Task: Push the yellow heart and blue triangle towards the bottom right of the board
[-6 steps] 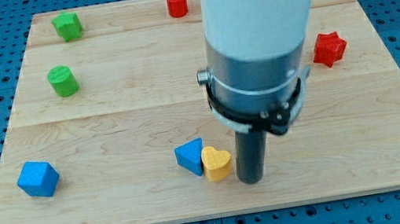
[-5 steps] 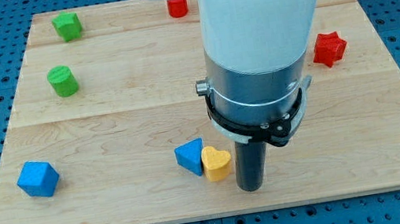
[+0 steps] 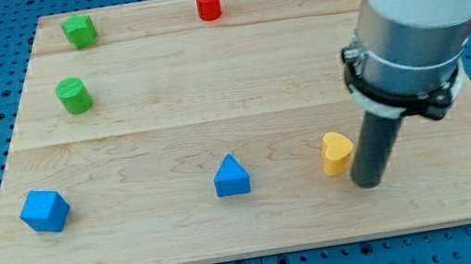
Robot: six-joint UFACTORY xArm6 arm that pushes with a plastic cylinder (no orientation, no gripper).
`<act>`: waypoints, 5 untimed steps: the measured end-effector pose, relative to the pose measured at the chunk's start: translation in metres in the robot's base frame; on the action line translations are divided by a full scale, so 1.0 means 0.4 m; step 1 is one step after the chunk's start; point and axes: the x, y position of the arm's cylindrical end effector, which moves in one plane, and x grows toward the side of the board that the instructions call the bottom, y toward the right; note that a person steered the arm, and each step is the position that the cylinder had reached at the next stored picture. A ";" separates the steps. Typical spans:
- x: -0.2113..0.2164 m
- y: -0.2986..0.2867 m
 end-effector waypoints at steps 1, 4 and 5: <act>0.111 -0.201; -0.081 -0.372; -0.111 -0.221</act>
